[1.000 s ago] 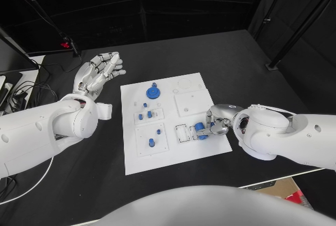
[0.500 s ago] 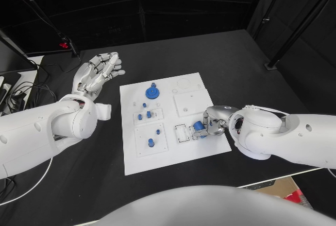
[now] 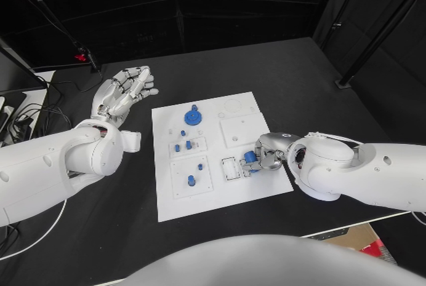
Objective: Assemble the parts on the task board
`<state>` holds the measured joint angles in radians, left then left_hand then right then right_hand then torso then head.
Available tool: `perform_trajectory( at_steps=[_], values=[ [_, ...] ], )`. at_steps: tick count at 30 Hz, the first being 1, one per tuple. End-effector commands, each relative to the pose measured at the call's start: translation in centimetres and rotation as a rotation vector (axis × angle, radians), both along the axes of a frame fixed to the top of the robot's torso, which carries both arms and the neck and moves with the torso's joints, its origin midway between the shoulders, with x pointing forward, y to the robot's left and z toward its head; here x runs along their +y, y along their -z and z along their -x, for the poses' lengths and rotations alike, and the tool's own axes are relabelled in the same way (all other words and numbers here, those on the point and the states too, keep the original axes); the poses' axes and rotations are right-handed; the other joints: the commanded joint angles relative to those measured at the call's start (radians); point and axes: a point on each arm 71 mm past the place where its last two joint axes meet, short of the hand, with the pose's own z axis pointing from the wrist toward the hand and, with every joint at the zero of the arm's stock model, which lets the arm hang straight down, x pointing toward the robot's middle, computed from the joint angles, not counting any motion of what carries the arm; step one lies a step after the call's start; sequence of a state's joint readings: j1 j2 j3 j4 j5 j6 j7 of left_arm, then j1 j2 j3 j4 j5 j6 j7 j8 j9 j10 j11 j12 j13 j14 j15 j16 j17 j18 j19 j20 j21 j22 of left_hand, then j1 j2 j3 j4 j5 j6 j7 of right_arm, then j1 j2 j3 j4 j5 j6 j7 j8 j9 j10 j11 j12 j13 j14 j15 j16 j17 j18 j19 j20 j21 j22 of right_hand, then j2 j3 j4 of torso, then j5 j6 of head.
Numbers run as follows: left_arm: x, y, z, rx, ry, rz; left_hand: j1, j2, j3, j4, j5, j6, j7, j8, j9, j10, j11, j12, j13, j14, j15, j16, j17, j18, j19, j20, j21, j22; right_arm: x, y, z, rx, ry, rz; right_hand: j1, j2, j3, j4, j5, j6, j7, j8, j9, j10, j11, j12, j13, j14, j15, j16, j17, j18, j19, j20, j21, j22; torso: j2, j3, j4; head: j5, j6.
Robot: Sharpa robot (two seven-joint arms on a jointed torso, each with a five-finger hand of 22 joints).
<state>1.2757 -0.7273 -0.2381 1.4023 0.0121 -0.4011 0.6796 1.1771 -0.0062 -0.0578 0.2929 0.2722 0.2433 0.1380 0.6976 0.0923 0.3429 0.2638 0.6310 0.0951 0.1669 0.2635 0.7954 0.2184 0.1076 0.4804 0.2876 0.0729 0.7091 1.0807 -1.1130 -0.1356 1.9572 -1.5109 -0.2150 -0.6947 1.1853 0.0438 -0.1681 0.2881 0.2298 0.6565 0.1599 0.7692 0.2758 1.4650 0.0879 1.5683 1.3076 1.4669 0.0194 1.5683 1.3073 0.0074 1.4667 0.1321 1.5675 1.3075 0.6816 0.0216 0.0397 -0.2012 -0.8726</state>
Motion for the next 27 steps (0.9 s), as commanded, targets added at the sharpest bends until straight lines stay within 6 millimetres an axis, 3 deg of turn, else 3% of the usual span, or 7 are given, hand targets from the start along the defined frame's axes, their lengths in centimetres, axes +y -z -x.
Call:
perform_trajectory(
  at_steps=[1,6,19,27],
  values=[
    [-0.1,-0.7,0.1,-0.08,0.012,0.031,0.001,0.01,-0.001,0.0,0.006,-0.008,0.16,0.004,-0.001,-0.007,-0.002,0.005,-0.002,-0.006,-0.002,0.005,-0.001,-0.017,0.005,0.001,0.002,-0.002,-0.2,0.8,0.4,0.052,0.012,0.011,0.028,0.013,-0.006,0.003,0.012,-0.014,0.006,-0.083,-0.082,0.106,0.01,0.003,0.263,0.104,0.013,0.002,0.263,-0.007,0.104,0.009,0.003,0.263,0.0,-0.0001,-0.0001,0.0,0.0],
    [0.0,-0.7,0.1,-0.08,0.011,0.031,0.001,0.011,-0.002,0.0,0.006,-0.009,0.16,0.005,-0.002,-0.008,-0.002,0.007,-0.003,-0.006,-0.002,0.006,-0.003,-0.017,0.005,0.001,0.002,-0.002,-0.2,0.9,0.5,0.076,0.035,-0.037,0.11,0.039,0.007,-0.004,0.053,-0.018,0.016,-0.148,-0.121,0.106,0.019,0.003,0.263,0.104,0.022,0.002,0.263,-0.007,0.104,0.017,0.003,0.263,-0.001,-0.0002,-0.0006,0.003,0.0],
    [0.2,-0.6,0.2,-0.076,0.008,0.029,0.001,0.011,-0.002,0.0,0.006,-0.009,0.16,0.005,-0.002,-0.008,-0.002,0.007,-0.003,-0.006,-0.002,0.006,-0.003,-0.017,0.005,0.001,0.002,-0.002,-0.5,0.4,0.9,0.072,0.135,-0.248,0.22,0.066,0.031,-0.021,0.132,0.03,0.026,-0.202,-0.156,0.106,0.029,0.003,0.263,0.104,0.03,0.002,0.263,-0.007,0.104,0.025,0.003,0.263,0.0,-0.0001,-0.0005,0.004,0.0],
    [0.2,-0.5,0.2,-0.073,0.008,0.029,0.001,0.012,-0.003,0.0,0.006,-0.01,0.16,0.005,-0.002,-0.008,-0.002,0.008,-0.003,-0.006,-0.002,0.007,-0.004,-0.017,0.004,0.001,0.002,-0.002,-1.1,-0.2,1.4,0.064,0.239,-0.418,0.275,0.075,0.052,-0.035,0.173,0.072,0.019,-0.227,-0.172,0.106,0.025,0.003,0.263,0.104,0.025,0.002,0.263,-0.007,0.104,0.023,0.003,0.263,0.0,-0.0001,-0.0013,0.007,0.0]
  ],
)
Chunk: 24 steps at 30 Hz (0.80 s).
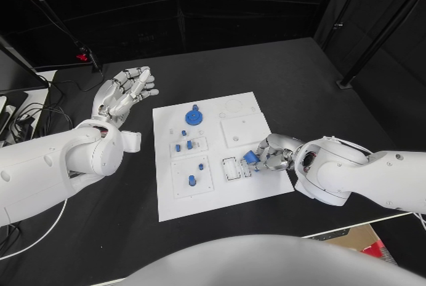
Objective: Assemble the parts on the task board
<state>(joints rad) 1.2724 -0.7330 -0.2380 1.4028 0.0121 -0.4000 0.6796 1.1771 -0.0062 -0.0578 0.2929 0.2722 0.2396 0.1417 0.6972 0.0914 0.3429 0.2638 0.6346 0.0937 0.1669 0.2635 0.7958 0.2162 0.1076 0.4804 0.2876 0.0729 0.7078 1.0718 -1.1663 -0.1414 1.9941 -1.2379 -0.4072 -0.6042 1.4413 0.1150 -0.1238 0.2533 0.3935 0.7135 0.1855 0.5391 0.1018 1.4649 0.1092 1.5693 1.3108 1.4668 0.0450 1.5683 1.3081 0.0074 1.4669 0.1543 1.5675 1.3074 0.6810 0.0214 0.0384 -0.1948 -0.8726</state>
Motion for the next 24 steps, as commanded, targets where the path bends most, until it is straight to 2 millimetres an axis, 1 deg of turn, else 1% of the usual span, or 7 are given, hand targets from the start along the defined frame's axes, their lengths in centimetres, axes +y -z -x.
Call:
perform_trajectory(
  at_steps=[1,6,8,14,15,20,24],
  values=[
    [0.0,-0.6,0.2,-0.077,0.012,0.03,0.001,0.012,-0.003,0.0,0.006,-0.006,0.156,0.006,-0.001,-0.008,-0.002,0.005,-0.001,-0.007,-0.002,0.007,-0.002,-0.017,0.004,0.001,0.002,-0.001,0.0,-0.3,0.3,0.005,0.092,-0.158,0.023,0.004,0.009,0.0,0.014,0.022,-0.008,0.0,0.0,0.106,0.002,0.001,0.26,0.104,-0.001,0.002,0.263,-0.007,0.104,0.0,0.003,0.263,0.0,0.0002,0.0005,-0.001,0.0],
    [0.0,-0.5,0.2,-0.075,0.011,0.03,0.001,0.012,-0.003,0.0,0.006,-0.006,0.156,0.006,-0.001,-0.008,-0.002,0.005,-0.001,-0.007,-0.002,0.007,-0.002,-0.017,0.004,0.001,0.002,-0.001,-0.4,-0.7,0.8,0.017,0.152,-0.243,0.038,0.007,0.019,0.001,0.032,0.061,-0.018,-0.016,-0.007,0.106,-0.008,0.001,0.26,0.104,-0.008,0.002,0.263,-0.007,0.104,-0.006,0.003,0.263,0.0,0.0,0.0,0.0,0.0],
    [0.0,-0.5,0.2,-0.074,0.011,0.029,0.001,0.012,-0.003,0.0,0.006,-0.006,0.156,0.006,-0.001,-0.008,-0.002,0.005,-0.001,-0.007,-0.002,0.007,-0.002,-0.017,0.004,0.001,0.002,-0.001,-0.7,-0.9,1.1,0.017,0.184,-0.287,0.043,0.009,0.023,0.003,0.036,0.077,-0.022,-0.025,-0.011,0.106,-0.012,0.001,0.26,0.104,-0.012,0.002,0.263,-0.007,0.104,-0.009,0.003,0.263,0.0,-0.0001,0.0016,-0.002,0.0],
    [-0.1,-0.5,0.1,-0.072,0.012,0.029,0.001,0.012,-0.003,0.0,0.006,-0.006,0.156,0.006,-0.001,-0.008,-0.002,0.005,-0.001,-0.007,-0.002,0.007,-0.002,-0.017,0.004,0.001,0.002,-0.001,-1.3,-1.5,1.7,0.006,0.229,-0.372,0.045,0.011,0.028,0.011,0.041,0.103,-0.028,-0.044,-0.018,0.106,-0.017,0.001,0.26,0.104,-0.017,0.002,0.263,-0.007,0.104,-0.014,0.003,0.263,-0.001,-0.0004,0.0018,0.001,0.0],
    [-0.1,-0.4,0.1,-0.072,0.012,0.029,0.001,0.012,-0.003,0.0,0.006,-0.006,0.156,0.006,-0.001,-0.008,-0.002,0.005,-0.001,-0.007,-0.002,0.007,-0.002,-0.017,0.004,0.001,0.002,-0.001,-1.3,-1.7,1.8,0.003,0.234,-0.385,0.041,0.009,0.027,0.015,0.04,0.106,-0.028,-0.049,-0.02,0.106,-0.018,0.001,0.26,0.104,-0.018,0.002,0.263,-0.007,0.104,-0.015,0.003,0.263,-0.001,-0.0007,0.0013,0.001,0.0],
    [-0.2,-0.4,0.1,-0.071,0.012,0.028,0.001,0.012,-0.003,0.0,0.006,-0.006,0.156,0.006,-0.001,-0.008,-0.002,0.005,-0.001,-0.007,-0.002,0.007,-0.002,-0.017,0.004,0.001,0.002,-0.001,-1.3,-2.4,1.9,-0.005,0.228,-0.416,0.017,0.008,0.017,0.035,0.034,0.125,-0.029,-0.073,-0.027,0.106,-0.019,0.001,0.26,0.104,-0.019,0.002,0.263,-0.007,0.104,-0.018,0.003,0.263,-0.001,-0.0006,0.0036,0.0,0.0],
    [-0.3,-0.4,0.0,-0.071,0.014,0.028,0.001,0.012,-0.003,0.0,0.006,-0.006,0.156,0.006,-0.001,-0.008,-0.002,0.005,-0.001,-0.007,-0.002,0.007,-0.002,-0.017,0.004,0.001,0.002,-0.001,-1.0,-2.6,1.7,0.002,0.193,-0.416,-0.014,0.014,0.005,0.037,0.022,0.154,-0.034,-0.097,-0.032,0.106,-0.024,0.001,0.26,0.104,-0.022,0.002,0.263,-0.007,0.104,-0.019,0.003,0.263,0.0,-0.001,0.0032,0.0,0.0]
  ],
)
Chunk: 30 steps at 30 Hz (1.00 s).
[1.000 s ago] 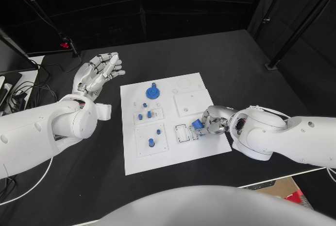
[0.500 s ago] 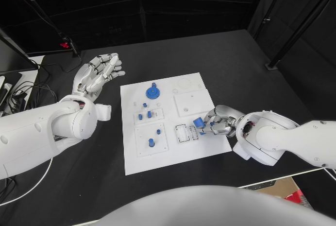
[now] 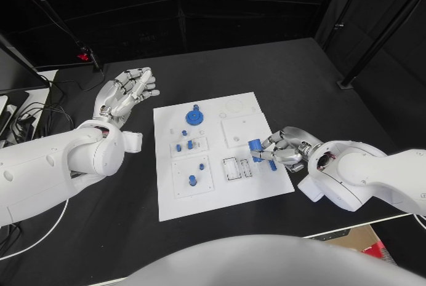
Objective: Assemble the parts on the task board
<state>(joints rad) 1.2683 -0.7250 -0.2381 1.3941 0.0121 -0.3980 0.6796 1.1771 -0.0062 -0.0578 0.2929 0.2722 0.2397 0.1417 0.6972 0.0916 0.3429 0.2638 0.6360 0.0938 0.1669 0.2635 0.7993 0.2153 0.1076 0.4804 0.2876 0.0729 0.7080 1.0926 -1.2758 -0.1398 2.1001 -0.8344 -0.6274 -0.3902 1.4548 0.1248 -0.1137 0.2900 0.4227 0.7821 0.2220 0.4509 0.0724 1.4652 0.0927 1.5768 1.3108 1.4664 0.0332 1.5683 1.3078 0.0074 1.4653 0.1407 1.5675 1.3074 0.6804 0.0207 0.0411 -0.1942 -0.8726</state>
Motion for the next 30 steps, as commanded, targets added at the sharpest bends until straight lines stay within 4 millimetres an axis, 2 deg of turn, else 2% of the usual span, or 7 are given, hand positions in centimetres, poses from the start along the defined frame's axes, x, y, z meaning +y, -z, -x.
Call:
perform_trajectory(
  at_steps=[1,7,14,17,22,30],
  values=[
    [-0.2,-0.6,0.1,-0.074,0.013,0.029,0.001,0.012,-0.003,0.0,0.006,-0.006,0.156,0.006,-0.002,-0.008,-0.002,0.003,-0.002,-0.007,-0.002,0.003,-0.001,-0.017,0.004,0.001,0.002,-0.001,0.5,-0.2,-0.2,-0.014,-0.024,-0.039,-0.03,0.005,-0.006,0.0,-0.009,0.089,-0.071,-0.014,-0.003,0.106,-0.008,-0.006,0.26,0.104,-0.01,0.002,0.263,-0.007,0.106,-0.006,0.003,0.263,0.001,-0.0004,0.0012,0.0,0.0],
    [-0.4,-0.6,0.0,-0.074,0.016,0.029,0.001,0.013,-0.004,0.0,0.007,-0.006,0.156,0.006,-0.002,-0.008,-0.002,0.005,-0.002,-0.007,-0.002,0.005,-0.003,-0.017,0.004,0.001,0.002,-0.002,1.7,0.3,-0.6,0.01,-0.116,0.061,-0.059,0.01,-0.024,0.001,-0.031,0.132,-0.081,-0.048,-0.004,0.106,-0.016,-0.006,0.26,0.104,-0.015,0.002,0.263,-0.007,0.106,-0.011,0.003,0.263,0.0,-0.0001,0.0005,0.009,0.0],
    [-0.4,-0.6,0.0,-0.072,0.015,0.029,0.001,0.013,-0.004,0.0,0.007,-0.006,0.156,0.006,-0.002,-0.008,-0.002,0.005,-0.002,-0.007,-0.002,0.005,-0.003,-0.018,0.004,0.001,0.002,-0.002,3.0,0.8,-1.2,0.003,-0.219,0.216,-0.097,0.01,-0.05,0.002,-0.069,0.148,-0.079,-0.082,-0.005,0.106,-0.016,-0.006,0.26,0.104,-0.017,0.002,0.263,-0.007,0.106,-0.013,0.003,0.263,0.001,0.0004,-0.0026,0.018,0.0],
    [-0.3,-0.6,0.0,-0.072,0.015,0.028,0.001,0.013,-0.004,0.0,0.007,-0.006,0.156,0.007,-0.002,-0.008,-0.002,0.005,-0.002,-0.007,-0.002,0.005,-0.003,-0.018,0.004,0.001,0.002,-0.002,3.6,0.9,-1.3,-0.01,-0.258,0.269,-0.113,0.016,-0.059,0.003,-0.078,0.156,-0.079,-0.093,-0.003,0.106,-0.016,-0.006,0.26,0.104,-0.016,0.002,0.263,-0.007,0.106,-0.013,0.003,0.263,0.001,0.0011,-0.0008,0.019,0.0],
    [-0.3,-0.5,0.0,-0.071,0.014,0.028,0.001,0.013,-0.004,0.0,0.007,-0.006,0.156,0.007,-0.002,-0.008,-0.002,0.005,-0.002,-0.007,-0.002,0.005,-0.003,-0.018,0.004,0.001,0.002,-0.002,4.5,1.0,-1.5,-0.027,-0.298,0.315,-0.124,0.023,-0.065,0.003,-0.081,0.165,-0.081,-0.098,-0.002,0.106,-0.018,-0.006,0.26,0.104,-0.016,0.002,0.263,-0.007,0.106,-0.013,0.003,0.263,0.001,0.0007,-0.0028,0.024,0.0],
    [-0.3,-0.4,0.0,-0.069,0.016,0.029,0.001,0.014,-0.004,0.0,0.007,-0.007,0.156,0.007,-0.003,-0.008,-0.002,0.006,-0.002,-0.007,-0.002,0.006,-0.004,-0.018,0.004,0.001,0.002,-0.002,5.4,1.1,-1.7,-0.047,-0.327,0.358,-0.136,0.03,-0.071,0.003,-0.082,0.174,-0.083,-0.105,-0.001,0.106,-0.019,-0.006,0.26,0.104,-0.017,0.002,0.263,-0.007,0.106,-0.013,0.003,0.263,0.0,0.0005,-0.0013,0.023,0.0]
  ],
)
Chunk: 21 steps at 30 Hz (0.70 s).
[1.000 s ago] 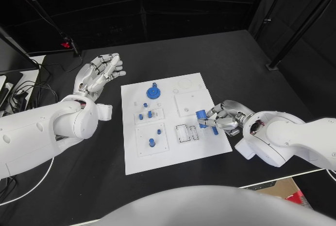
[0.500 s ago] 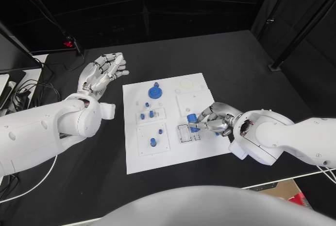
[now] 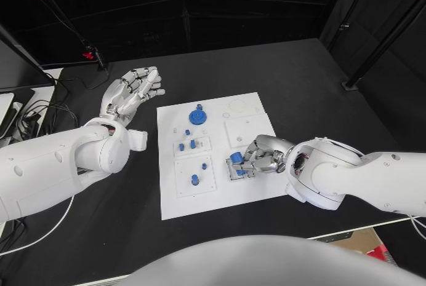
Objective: Assemble the parts on the task board
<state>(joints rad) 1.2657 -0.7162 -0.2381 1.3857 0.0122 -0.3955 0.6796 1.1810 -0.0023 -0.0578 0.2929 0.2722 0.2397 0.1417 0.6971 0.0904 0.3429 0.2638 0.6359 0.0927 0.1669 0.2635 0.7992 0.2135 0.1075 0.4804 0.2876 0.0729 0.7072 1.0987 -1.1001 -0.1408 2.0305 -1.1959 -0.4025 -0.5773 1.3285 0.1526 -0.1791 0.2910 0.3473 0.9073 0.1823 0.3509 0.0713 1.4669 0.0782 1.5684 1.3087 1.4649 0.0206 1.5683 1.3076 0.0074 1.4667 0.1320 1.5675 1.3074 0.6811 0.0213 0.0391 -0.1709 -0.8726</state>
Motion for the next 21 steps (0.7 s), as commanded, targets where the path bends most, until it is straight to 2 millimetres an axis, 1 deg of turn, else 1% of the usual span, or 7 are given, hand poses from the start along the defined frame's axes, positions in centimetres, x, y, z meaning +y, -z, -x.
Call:
perform_trajectory(
  at_steps=[1,9,12,15,16,19,21],
  values=[
    [-0.07,-0.59,0.11,-0.07,0.012,0.029,-0.003,0.01,-0.004,0.0,0.007,-0.007,0.156,0.007,-0.001,-0.008,-0.002,0.006,-0.001,-0.007,-0.002,0.006,-0.002,-0.018,0.004,0.001,0.002,-0.001,0.08,0.0,-0.08,-0.019,-0.029,0.073,-0.009,0.002,-0.006,0.002,-0.007,0.049,-0.044,-0.005,0.001,0.104,-0.005,0.002,0.262,0.106,-0.004,0.002,0.263,-0.007,0.104,-0.004,0.003,0.263,0.0,0.0,0.0005,0.001,0.0],
    [-0.01,-0.57,0.15,-0.069,0.012,0.029,-0.003,0.01,-0.004,0.0,0.007,-0.007,0.156,0.007,-0.001,-0.008,-0.002,0.006,-0.001,-0.007,-0.002,0.006,-0.002,-0.018,0.004,0.001,0.002,-0.001,0.51,0.23,-0.2,-0.01,-0.05,0.109,-0.011,0.003,-0.007,0.001,-0.006,0.051,-0.044,-0.006,0.001,0.104,-0.005,0.002,0.262,0.106,-0.004,0.002,0.263,-0.007,0.104,-0.005,0.003,0.263,0.0,0.0001,0.0008,0.002,0.0],
    [0.0,-0.56,0.16,-0.069,0.013,0.029,-0.003,0.01,-0.004,0.0,0.007,-0.007,0.156,0.007,-0.001,-0.008,-0.002,0.006,-0.001,-0.007,-0.002,0.006,-0.002,-0.018,0.004,0.001,0.002,-0.001,0.62,0.29,-0.19,-0.006,-0.059,0.123,-0.013,0.004,-0.009,0.002,-0.007,0.052,-0.044,-0.008,0.001,0.104,-0.005,0.002,0.262,0.106,-0.005,0.002,0.263,-0.007,0.104,-0.005,0.003,0.263,0.0,0.0008,0.0005,0.003,0.0],
    [-0.02,-0.54,0.17,-0.068,0.013,0.03,-0.003,0.011,-0.004,0.0,0.007,-0.007,0.156,0.007,-0.002,-0.008,-0.002,0.007,-0.002,-0.007,-0.002,0.006,-0.002,-0.018,0.003,0.001,0.002,-0.001,0.69,0.31,-0.2,-0.007,-0.065,0.132,-0.018,0.004,-0.013,0.002,-0.009,0.053,-0.044,-0.012,0.001,0.104,-0.005,0.002,0.262,0.106,-0.006,0.002,0.263,-0.007,0.104,-0.006,0.003,0.263,0.0,0.002,0.0025,0.002,0.0],
    [-0.01,-0.54,0.18,-0.068,0.014,0.03,-0.003,0.011,-0.004,0.0,0.007,-0.007,0.156,0.007,-0.002,-0.008,-0.002,0.007,-0.002,-0.007,-0.002,0.007,-0.003,-0.018,0.003,0.001,0.002,-0.002,0.74,0.31,-0.21,-0.009,-0.068,0.133,-0.02,0.004,-0.014,0.002,-0.01,0.053,-0.044,-0.013,0.001,0.104,-0.005,0.002,0.262,0.106,-0.006,0.002,0.263,-0.007,0.104,-0.006,0.003,0.263,0.0,0.0015,0.0024,0.002,0.0],
    [0.07,-0.53,0.19,-0.068,0.012,0.029,-0.003,0.011,-0.004,0.0,0.007,-0.007,0.156,0.007,-0.002,-0.008,-0.002,0.007,-0.002,-0.007,-0.002,0.007,-0.003,-0.018,0.003,0.001,0.002,-0.002,0.93,0.3,-0.23,-0.012,-0.073,0.133,-0.026,0.003,-0.02,0.002,-0.012,0.054,-0.044,-0.018,0.001,0.104,-0.005,0.002,0.262,0.106,-0.006,0.002,0.263,-0.007,0.104,-0.006,0.003,0.263,0.0,-0.0005,-0.0018,0.005,0.0],
    [0.11,-0.52,0.18,-0.067,0.011,0.029,-0.003,0.011,-0.004,0.0,0.007,-0.007,0.156,0.007,-0.002,-0.008,-0.002,0.007,-0.002,-0.007,-0.002,0.007,-0.003,-0.018,0.003,0.001,0.002,-0.002,1.04,0.3,-0.24,-0.013,-0.077,0.133,-0.031,0.003,-0.024,0.002,-0.013,0.054,-0.043,-0.021,0.001,0.104,-0.005,0.002,0.262,0.106,-0.007,0.002,0.263,-0.007,0.104,-0.006,0.003,0.263,0.0,-0.001,-0.001,0.002,0.0]
  ],
)
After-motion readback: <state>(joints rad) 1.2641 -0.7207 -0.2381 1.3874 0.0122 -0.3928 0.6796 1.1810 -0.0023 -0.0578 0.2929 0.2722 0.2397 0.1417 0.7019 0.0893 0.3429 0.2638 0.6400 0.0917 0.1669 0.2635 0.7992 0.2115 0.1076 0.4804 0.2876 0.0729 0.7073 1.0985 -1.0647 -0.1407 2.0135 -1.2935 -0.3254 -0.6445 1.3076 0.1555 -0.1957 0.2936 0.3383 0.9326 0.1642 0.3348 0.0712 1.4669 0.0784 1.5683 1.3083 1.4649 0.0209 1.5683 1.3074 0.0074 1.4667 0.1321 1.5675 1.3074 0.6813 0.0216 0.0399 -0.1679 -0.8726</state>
